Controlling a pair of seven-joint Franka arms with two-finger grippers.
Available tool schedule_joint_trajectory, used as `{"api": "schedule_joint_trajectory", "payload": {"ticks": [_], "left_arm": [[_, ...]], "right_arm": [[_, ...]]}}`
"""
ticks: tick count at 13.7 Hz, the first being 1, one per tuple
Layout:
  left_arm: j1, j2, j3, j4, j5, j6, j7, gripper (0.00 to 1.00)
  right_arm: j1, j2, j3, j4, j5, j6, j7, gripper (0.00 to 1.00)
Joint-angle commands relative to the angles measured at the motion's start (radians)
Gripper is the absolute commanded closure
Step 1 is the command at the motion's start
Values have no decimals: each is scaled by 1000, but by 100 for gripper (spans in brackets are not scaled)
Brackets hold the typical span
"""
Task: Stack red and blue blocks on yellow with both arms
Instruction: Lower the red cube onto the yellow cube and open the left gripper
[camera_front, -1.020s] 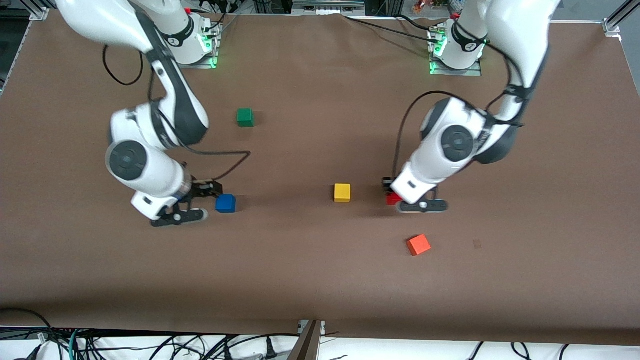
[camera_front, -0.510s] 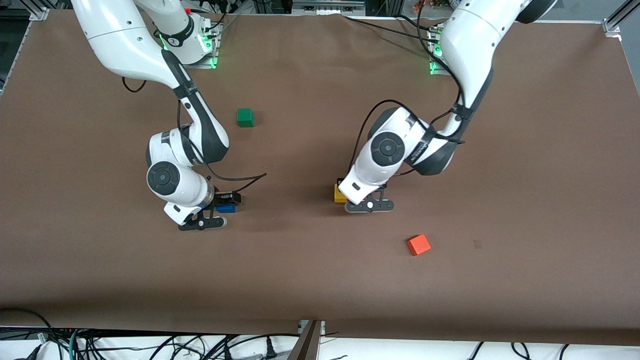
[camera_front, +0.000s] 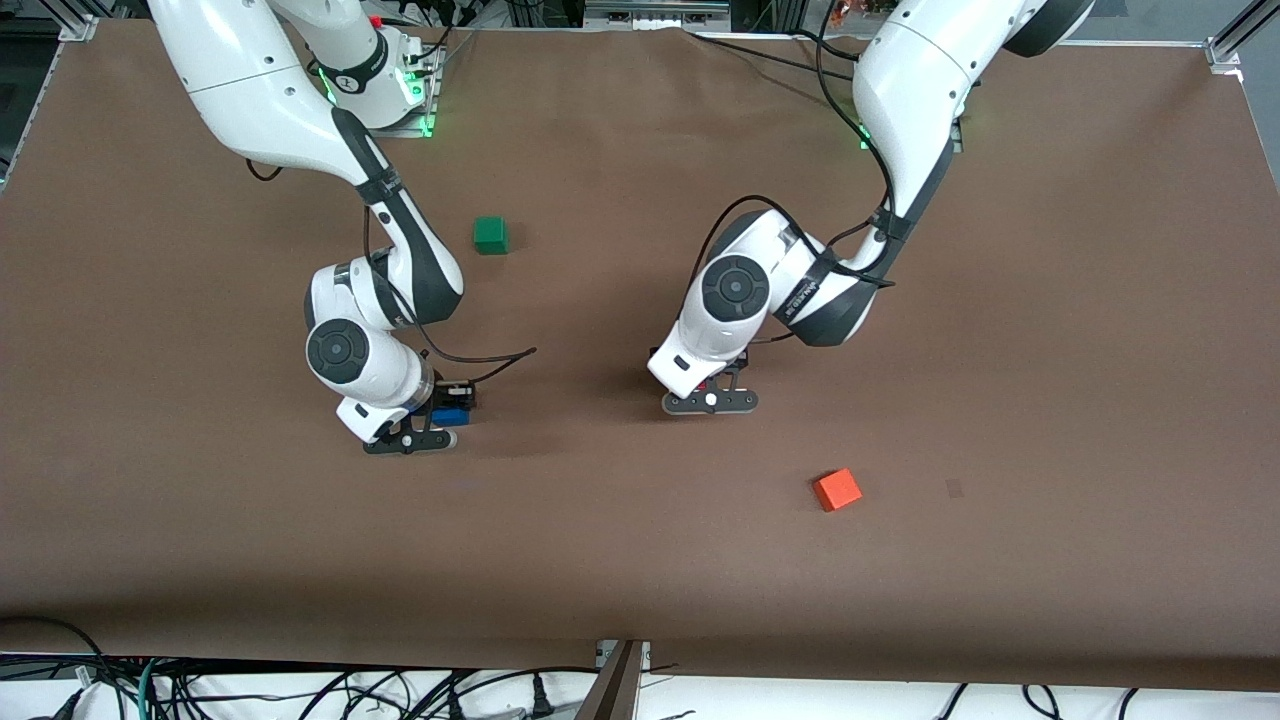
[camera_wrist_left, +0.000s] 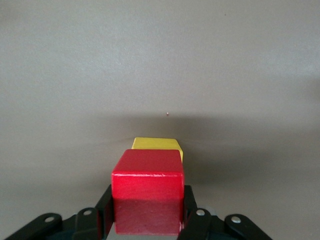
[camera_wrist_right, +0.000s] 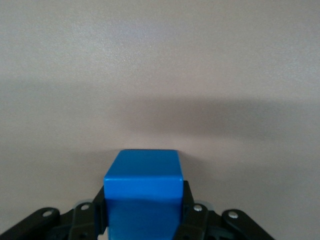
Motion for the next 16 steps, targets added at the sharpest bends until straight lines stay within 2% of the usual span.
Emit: {"api": "schedule_joint_trajectory", "payload": {"ticks": [1, 2, 4, 6, 9, 13, 16], "left_arm": [[-15, 22, 7, 41, 33, -28, -36, 100], [-12, 20, 9, 41, 33, -27, -33, 1], [-1, 5, 15, 53, 32, -32, -33, 0], [32, -42, 20, 98, 21, -109, -26, 0], [132, -182, 21, 96, 6, -188, 14, 0], [261, -349, 47, 87, 1, -388, 207, 0], [406, -452, 49, 87, -57, -545, 446, 0]], "right_arm": [[3, -70, -1, 15, 12, -109, -7, 94], [3, -93, -1, 33, 12, -150, -12, 94], [3, -145, -1, 59, 7, -230, -15, 94], [3, -207, -1, 76, 4, -316, -13, 94], [3, -276, -1, 140, 4, -484, -10, 93], [35, -284, 2, 300, 15, -676, 4, 93], [113, -267, 2, 346, 30, -675, 92, 93]]}}
